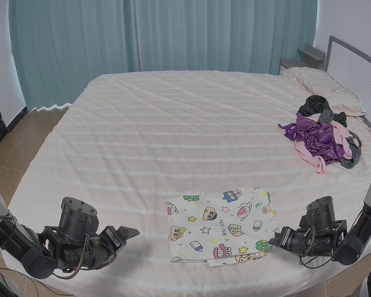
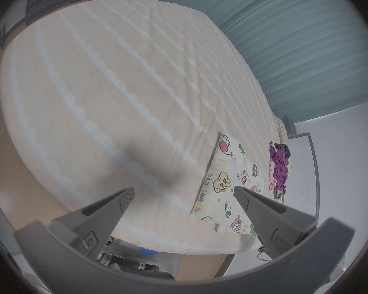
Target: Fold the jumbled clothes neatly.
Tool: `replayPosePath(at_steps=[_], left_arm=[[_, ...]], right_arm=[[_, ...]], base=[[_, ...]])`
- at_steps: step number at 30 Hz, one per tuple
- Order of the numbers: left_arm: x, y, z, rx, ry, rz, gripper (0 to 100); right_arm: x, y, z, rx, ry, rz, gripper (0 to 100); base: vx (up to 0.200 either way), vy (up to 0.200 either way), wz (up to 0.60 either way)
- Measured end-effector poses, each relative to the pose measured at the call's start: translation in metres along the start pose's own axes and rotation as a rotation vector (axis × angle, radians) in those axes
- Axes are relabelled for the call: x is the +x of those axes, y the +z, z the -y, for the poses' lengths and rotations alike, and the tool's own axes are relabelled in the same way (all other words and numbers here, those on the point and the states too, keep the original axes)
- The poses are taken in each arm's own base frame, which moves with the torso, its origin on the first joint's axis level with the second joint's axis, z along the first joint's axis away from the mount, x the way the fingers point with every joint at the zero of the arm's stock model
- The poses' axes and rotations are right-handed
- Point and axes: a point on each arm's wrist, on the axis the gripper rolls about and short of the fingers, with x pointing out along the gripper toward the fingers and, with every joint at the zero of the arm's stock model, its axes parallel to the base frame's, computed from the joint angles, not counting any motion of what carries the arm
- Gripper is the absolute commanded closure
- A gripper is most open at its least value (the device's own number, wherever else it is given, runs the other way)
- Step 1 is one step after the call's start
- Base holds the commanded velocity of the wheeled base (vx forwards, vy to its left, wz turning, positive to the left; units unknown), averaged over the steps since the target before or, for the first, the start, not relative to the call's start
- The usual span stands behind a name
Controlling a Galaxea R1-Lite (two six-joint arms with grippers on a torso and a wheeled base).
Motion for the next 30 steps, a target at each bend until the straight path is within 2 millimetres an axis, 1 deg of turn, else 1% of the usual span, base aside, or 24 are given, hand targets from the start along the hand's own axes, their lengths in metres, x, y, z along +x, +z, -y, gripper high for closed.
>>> replayPosePath(at_steps=[7,13,14,20,23,26,30], left_arm=[[0.0,0.0,0.0,-0.001,0.0,0.001,0],[0.0,0.0,0.0,0.0,0.0,0.0,0],[0.0,0.0,0.0,0.0,0.0,0.0,0],[0.0,0.0,0.0,0.0,0.0,0.0,0],[0.0,0.0,0.0,0.0,0.0,0.0,0],[0.0,0.0,0.0,0.0,0.0,0.0,0],[0.0,0.0,0.0,0.0,0.0,0.0,0]], right_arm=[[-0.006,-0.005,0.005,-0.011,-0.012,-0.013,100],[-0.003,-0.011,0.012,-0.029,-0.048,-0.044,100],[-0.003,-0.012,0.013,-0.029,-0.054,-0.047,0],[-0.001,-0.012,0.015,-0.044,-0.066,-0.052,0],[-0.003,-0.007,0.012,-0.049,-0.039,-0.017,0],[-0.004,0.003,0.007,-0.049,-0.003,0.035,0],[0.0,0.024,-0.004,-0.043,0.04,0.104,0]], base=[[0.0,0.0,0.0],[0.0,0.0,0.0],[0.0,0.0,0.0],[0.0,0.0,0.0],[0.0,0.0,0.0],[0.0,0.0,0.0],[0.0,0.0,0.0]])
